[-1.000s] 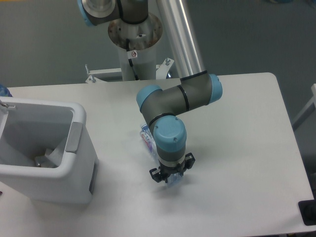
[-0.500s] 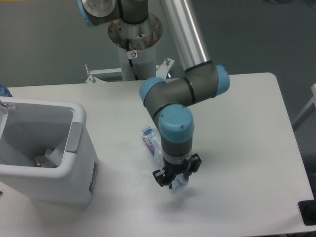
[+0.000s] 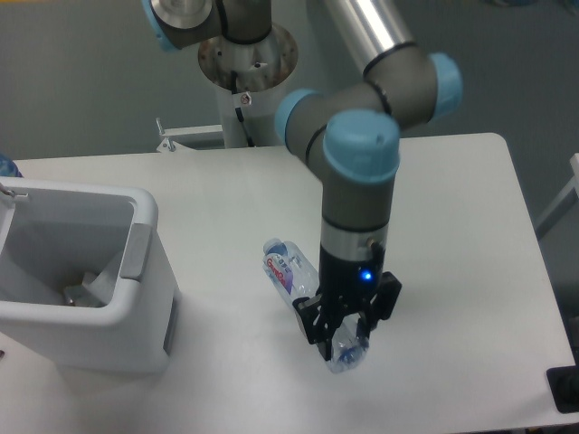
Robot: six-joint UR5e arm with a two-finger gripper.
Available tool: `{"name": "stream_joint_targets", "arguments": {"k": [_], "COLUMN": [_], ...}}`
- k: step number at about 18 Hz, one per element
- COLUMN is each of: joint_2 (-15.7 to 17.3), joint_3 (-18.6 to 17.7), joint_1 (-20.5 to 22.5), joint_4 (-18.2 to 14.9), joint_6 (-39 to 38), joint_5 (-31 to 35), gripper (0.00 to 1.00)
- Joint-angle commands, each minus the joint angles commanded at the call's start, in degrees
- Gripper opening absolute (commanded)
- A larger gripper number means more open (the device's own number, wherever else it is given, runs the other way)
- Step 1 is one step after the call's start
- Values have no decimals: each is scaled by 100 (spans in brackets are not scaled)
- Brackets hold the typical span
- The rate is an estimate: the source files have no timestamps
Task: Place the trash in the trash can
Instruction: 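Lower onto the water bottle, close the gripper and lift it, then carry the bottle over the white bin and release it inside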
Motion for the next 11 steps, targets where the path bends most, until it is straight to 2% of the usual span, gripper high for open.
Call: {"name": "stream_joint_targets", "arguments": {"k": [3,6,11], "joint_2": [176,334,440], "joint_3": [107,142,308], "joint_1": [-9,-44,-316], "joint_4": [9,167,211], "joint_6": [35,44,44], "joint_5": [-509,-967,-1311], "gripper": [13,13,13]}}
